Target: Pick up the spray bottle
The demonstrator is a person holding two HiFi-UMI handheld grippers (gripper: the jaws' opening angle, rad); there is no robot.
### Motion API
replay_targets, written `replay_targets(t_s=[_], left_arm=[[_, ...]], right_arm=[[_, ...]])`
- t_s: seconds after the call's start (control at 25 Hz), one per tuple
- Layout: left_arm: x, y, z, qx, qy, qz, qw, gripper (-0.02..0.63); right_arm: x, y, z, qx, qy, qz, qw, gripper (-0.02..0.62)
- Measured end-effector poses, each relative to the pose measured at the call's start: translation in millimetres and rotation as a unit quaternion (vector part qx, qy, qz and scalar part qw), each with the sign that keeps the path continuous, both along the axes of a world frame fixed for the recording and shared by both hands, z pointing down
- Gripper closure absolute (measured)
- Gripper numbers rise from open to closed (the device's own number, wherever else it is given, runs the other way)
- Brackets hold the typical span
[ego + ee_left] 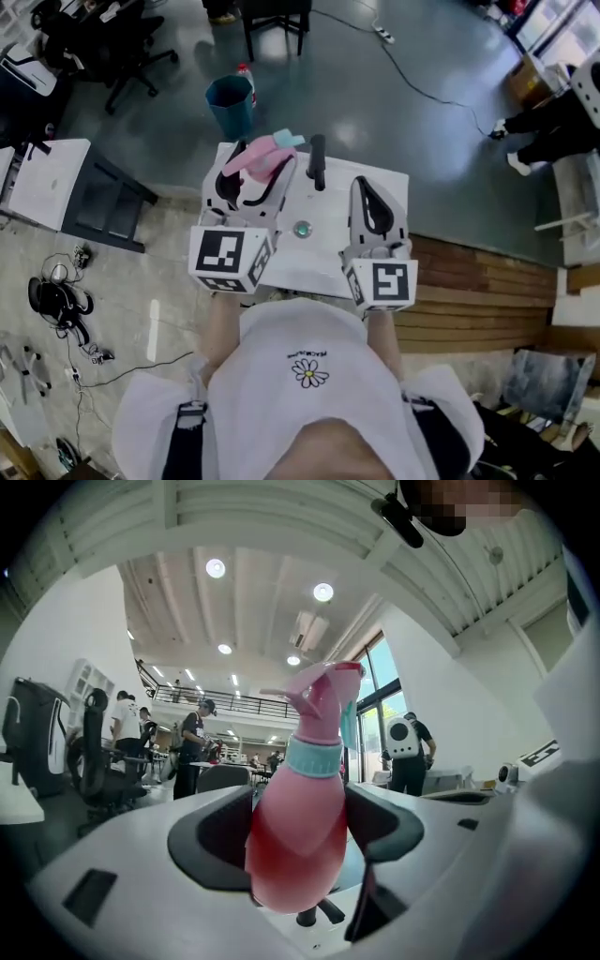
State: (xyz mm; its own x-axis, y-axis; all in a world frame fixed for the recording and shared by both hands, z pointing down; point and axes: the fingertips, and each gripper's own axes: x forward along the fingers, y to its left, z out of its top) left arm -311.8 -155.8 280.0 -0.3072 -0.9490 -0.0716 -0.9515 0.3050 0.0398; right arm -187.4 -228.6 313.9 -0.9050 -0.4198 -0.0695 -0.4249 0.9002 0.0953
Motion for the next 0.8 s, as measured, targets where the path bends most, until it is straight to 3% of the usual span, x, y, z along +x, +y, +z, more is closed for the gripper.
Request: replay_targets(t_s=[0.36, 0.8], left_arm=[[-18, 38, 8, 0.011, -0.001, -0.046, 0.9989, 0.285], [-22, 41, 11, 0.012, -0.004, -0.05, 0.9987, 0.285]], right_arm=[[-27, 11, 8, -0.012, 0.006, -0.023, 1.0, 0.566], [-32, 8, 16, -0.014, 0.02, -0.015, 1.0, 0.566]])
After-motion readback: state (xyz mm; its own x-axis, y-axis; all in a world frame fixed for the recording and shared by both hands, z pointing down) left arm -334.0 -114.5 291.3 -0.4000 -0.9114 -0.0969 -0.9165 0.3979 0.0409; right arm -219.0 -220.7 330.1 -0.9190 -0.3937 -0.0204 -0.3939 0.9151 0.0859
